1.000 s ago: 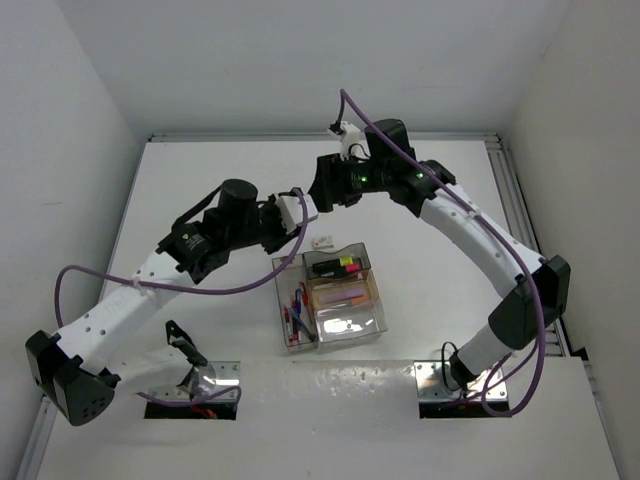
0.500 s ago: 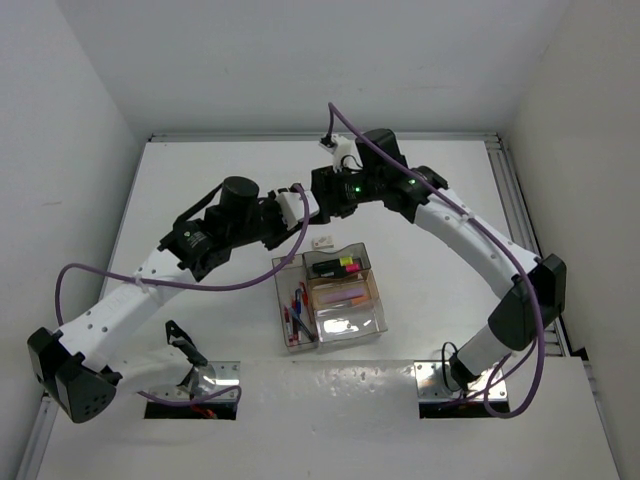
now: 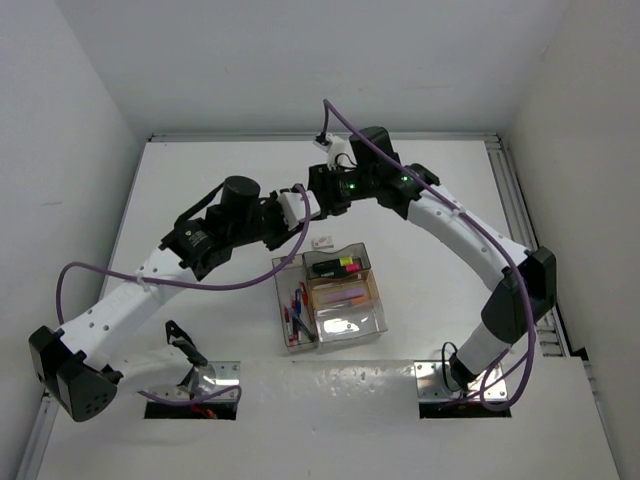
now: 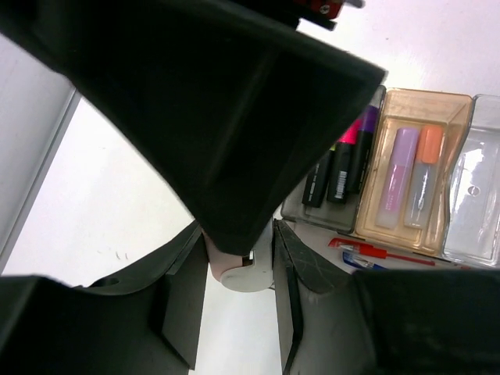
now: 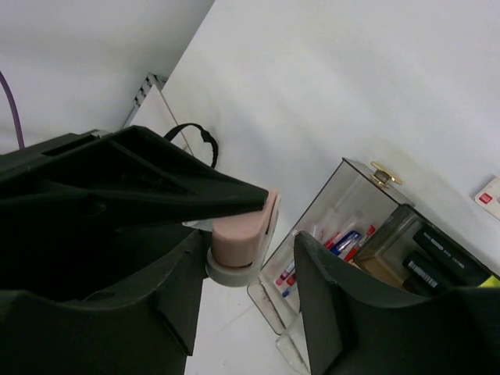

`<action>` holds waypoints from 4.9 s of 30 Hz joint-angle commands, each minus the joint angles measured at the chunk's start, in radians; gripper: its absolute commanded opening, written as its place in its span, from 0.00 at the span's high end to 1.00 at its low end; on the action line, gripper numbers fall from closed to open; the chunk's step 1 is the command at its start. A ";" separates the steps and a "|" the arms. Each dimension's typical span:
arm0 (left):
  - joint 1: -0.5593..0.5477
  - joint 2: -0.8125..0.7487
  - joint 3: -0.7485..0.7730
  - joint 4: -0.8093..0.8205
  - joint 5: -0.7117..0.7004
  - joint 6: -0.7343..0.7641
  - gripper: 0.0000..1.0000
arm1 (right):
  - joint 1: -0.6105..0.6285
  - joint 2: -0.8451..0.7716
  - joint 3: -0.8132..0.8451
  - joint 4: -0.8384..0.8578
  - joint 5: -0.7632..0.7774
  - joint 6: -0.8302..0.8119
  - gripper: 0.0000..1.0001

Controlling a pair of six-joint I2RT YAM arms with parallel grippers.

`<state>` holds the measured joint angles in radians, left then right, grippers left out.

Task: Sort the stationery into containers
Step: Pass the stationery from the left arm to the right, then pass the stationery from the right arm to the left, then place the stationery into the container

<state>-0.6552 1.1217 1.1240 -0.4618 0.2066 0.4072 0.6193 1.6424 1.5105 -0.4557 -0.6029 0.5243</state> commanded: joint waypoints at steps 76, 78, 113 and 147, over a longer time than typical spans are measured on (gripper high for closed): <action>0.226 0.211 0.195 -0.110 0.995 -0.228 0.25 | -0.081 -0.211 -0.121 0.022 -0.463 -0.394 1.00; 0.220 0.208 0.197 -0.123 0.985 -0.216 0.27 | -0.078 -0.208 -0.119 0.022 -0.465 -0.394 1.00; -0.003 0.122 -0.091 -0.112 0.532 -0.353 1.00 | -0.294 -0.343 -0.153 -0.011 -0.237 -0.342 0.25; -0.477 0.403 -0.023 0.009 -0.012 -0.317 0.99 | -0.708 -0.510 -0.421 -0.040 -0.228 -0.305 0.24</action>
<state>-1.1007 1.5230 1.0687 -0.4812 0.1936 0.0456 -0.0776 1.1431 1.0878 -0.5003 -0.7933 0.2142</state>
